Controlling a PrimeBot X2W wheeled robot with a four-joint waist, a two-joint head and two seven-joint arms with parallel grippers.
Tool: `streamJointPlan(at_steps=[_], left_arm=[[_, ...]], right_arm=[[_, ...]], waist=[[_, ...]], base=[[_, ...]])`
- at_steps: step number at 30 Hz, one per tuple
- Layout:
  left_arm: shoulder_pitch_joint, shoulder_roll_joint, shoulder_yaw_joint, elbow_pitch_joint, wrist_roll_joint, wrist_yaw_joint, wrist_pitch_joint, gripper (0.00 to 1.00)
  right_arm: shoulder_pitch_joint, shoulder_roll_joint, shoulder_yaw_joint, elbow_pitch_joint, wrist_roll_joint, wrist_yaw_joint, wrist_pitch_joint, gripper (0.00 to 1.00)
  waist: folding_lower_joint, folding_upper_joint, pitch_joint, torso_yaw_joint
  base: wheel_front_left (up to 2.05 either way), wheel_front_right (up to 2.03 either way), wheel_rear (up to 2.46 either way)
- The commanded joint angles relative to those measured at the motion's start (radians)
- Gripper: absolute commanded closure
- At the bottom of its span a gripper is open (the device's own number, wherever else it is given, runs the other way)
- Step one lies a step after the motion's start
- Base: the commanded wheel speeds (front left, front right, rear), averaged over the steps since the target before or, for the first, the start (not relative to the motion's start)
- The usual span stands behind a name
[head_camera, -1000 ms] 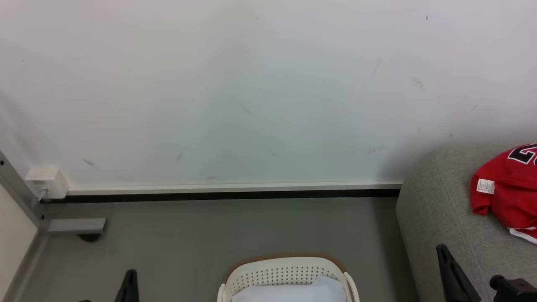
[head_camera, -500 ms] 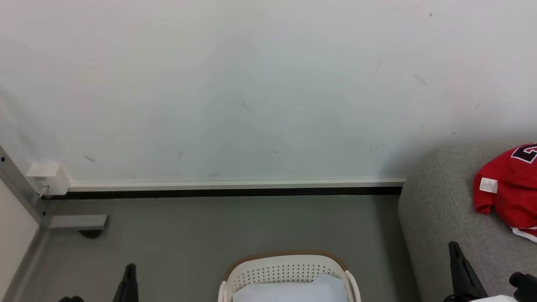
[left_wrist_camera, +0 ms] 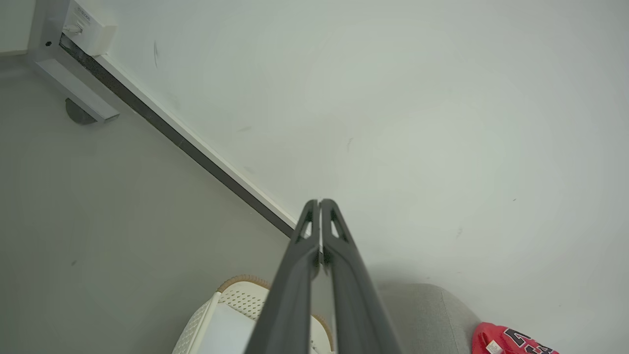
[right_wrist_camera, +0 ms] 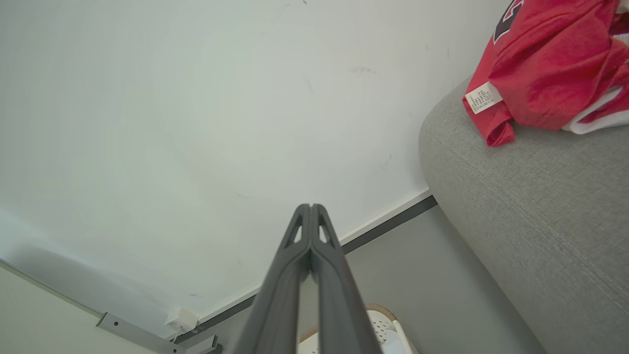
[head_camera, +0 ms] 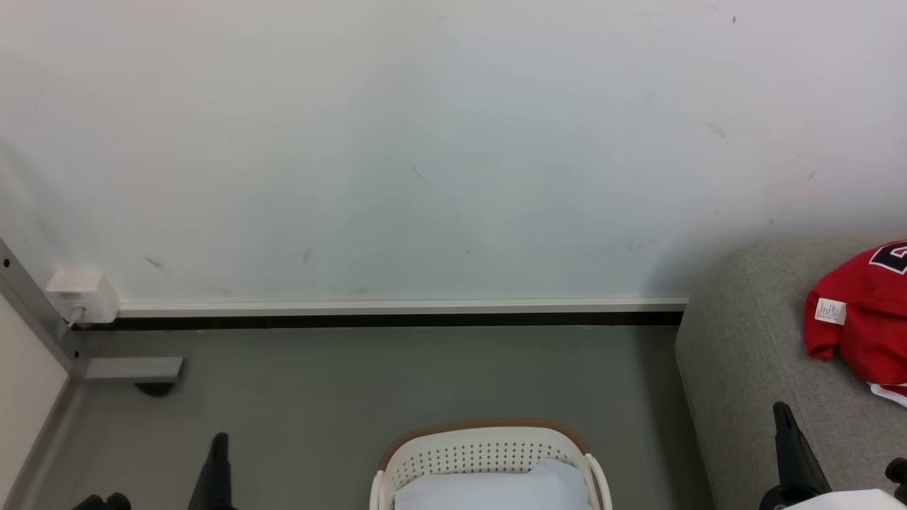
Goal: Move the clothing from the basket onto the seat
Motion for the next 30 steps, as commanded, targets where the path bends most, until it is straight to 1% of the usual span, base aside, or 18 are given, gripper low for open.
streamJointPlan(at_steps=[1, 8, 9, 30], left_arm=[[-0.027, 0.003, 0.009, -0.010, -0.044, -0.007, 0.008, 1.00], [-0.037, 0.000, 0.015, -0.008, -0.114, -0.014, 0.028, 1.00], [-0.041, -0.001, 0.017, -0.007, -0.137, -0.017, 0.035, 1.00], [-0.068, -0.010, 0.038, -0.002, -0.340, -0.038, 0.094, 1.00]], right_arm=[[-0.030, -0.001, -0.011, -0.016, 0.037, -0.001, 0.007, 1.00], [-0.034, 0.004, -0.025, -0.018, 0.106, -0.001, 0.027, 1.00], [-0.035, 0.005, -0.030, -0.019, 0.128, -0.001, 0.035, 1.00], [-0.046, 0.017, -0.070, -0.024, 0.327, -0.001, 0.093, 1.00]], waist=[[0.0000, 0.0000, 0.001, 0.001], [0.0000, 0.0000, 0.005, 0.003], [0.0000, 0.0000, 0.007, 0.004], [0.0000, 0.0000, 0.020, 0.013]], base=[[0.00, 0.00, 0.00], [0.00, 0.00, 0.00], [0.00, 0.00, 0.00], [0.00, 0.00, 0.00]])
